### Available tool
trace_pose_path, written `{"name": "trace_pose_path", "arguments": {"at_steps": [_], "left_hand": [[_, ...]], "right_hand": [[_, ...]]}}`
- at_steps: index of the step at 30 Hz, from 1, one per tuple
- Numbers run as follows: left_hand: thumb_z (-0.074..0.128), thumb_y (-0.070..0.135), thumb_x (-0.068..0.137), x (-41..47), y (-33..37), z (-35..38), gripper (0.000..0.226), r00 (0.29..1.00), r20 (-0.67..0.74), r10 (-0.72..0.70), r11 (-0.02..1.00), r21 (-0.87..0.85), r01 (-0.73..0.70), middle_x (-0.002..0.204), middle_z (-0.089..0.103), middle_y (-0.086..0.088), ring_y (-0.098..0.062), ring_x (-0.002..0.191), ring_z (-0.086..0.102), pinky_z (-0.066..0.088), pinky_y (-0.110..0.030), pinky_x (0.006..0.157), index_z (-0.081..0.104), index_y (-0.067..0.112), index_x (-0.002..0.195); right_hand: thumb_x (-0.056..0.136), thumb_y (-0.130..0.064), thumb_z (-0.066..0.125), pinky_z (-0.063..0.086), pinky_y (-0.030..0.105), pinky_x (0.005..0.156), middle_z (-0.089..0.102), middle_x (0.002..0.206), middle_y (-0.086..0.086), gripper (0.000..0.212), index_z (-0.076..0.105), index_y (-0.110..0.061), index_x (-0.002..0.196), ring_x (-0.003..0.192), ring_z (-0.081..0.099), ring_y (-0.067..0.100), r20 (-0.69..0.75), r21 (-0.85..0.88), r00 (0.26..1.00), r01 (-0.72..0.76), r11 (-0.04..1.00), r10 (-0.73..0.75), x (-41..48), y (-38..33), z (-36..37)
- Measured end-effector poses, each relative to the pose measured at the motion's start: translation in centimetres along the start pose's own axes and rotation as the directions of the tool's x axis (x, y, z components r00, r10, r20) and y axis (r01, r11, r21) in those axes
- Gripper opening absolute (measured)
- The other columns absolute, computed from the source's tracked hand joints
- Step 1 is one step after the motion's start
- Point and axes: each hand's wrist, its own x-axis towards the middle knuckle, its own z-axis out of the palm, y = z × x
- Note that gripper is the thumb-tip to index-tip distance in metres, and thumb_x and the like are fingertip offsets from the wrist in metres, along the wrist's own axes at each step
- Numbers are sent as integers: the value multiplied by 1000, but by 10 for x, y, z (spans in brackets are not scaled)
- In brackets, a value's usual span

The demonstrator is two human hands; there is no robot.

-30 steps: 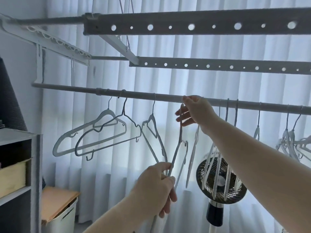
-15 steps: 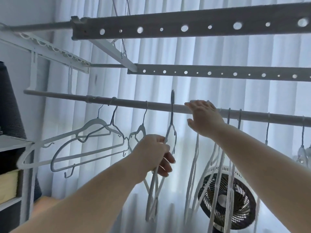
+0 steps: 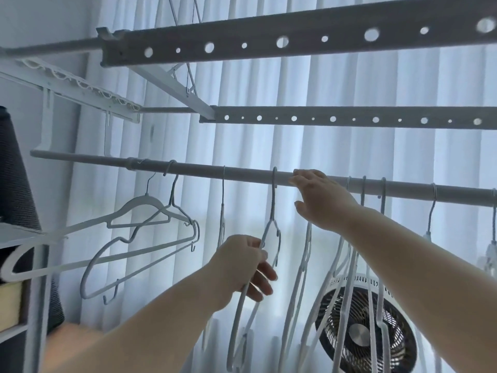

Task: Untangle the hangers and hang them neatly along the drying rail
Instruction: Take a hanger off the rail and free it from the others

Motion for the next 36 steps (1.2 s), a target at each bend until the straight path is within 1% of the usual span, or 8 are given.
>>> {"name": "trace_pose_path", "arguments": {"at_steps": [7,10,12,16,19,26,30,36], "left_hand": [[49,18,91,-9,-6,-4,46,1000,-7,-19,970,242,20,77,61,0,-12,67,58,52,-20,52,36,11,135],[45,36,91,-19,-7,-16,45,986,-49,162,738,669,-88,113,53,9,-10,106,47,39,-22,91,38,25,134],[45,40,91,-29,-5,-30,40,933,-85,350,604,782,-156,132,45,13,-5,126,32,25,-18,101,43,30,130],[48,36,89,-37,-6,-72,28,782,-168,600,511,832,-214,122,56,12,-9,120,40,24,-13,89,59,27,114],[54,27,87,-39,-12,-113,25,724,-264,637,519,841,-151,117,61,7,-16,117,46,27,-18,88,63,22,110],[65,22,81,-35,-39,-192,39,766,-312,562,454,891,29,128,53,-5,-31,124,44,41,-39,97,58,14,118],[43,41,91,-30,-57,-217,46,880,-255,401,547,837,-6,136,42,17,-8,126,40,34,-24,100,31,32,134],[30,28,97,-14,-75,-231,43,952,-148,267,595,803,-42,126,54,9,-17,112,56,43,-26,96,22,29,139]], "right_hand": [[94,-19,42,24,29,110,28,151,-2,49,30,-15,141,140,22,17,-3,-1,1000,12,1000,-12,-3,-7,-1],[94,-23,44,21,29,112,27,151,-2,50,30,-17,142,140,22,18,3,-19,1000,11,1000,-11,-2,-13,2],[93,-24,45,20,29,112,28,150,-1,51,30,-17,142,139,23,18,2,-24,1000,6,1000,-6,1,-18,1],[93,-23,45,20,29,113,30,149,-1,52,30,-17,142,138,24,19,-13,-26,1000,-20,999,20,9,-29,-1],[93,-21,45,21,31,112,31,148,-1,50,32,-18,141,137,25,19,-41,-5,998,-38,999,38,18,-46,-2],[93,-26,46,21,31,112,29,151,-1,53,29,-19,143,138,26,19,-28,4,999,-44,999,44,64,-108,1],[93,-28,46,23,34,110,31,150,1,54,28,-18,143,136,29,23,-2,49,992,-125,991,125,88,-138,16],[94,-20,44,21,35,112,35,147,5,51,28,-15,142,135,30,24,-21,-10,974,-225,974,225,99,-152,33]]}}
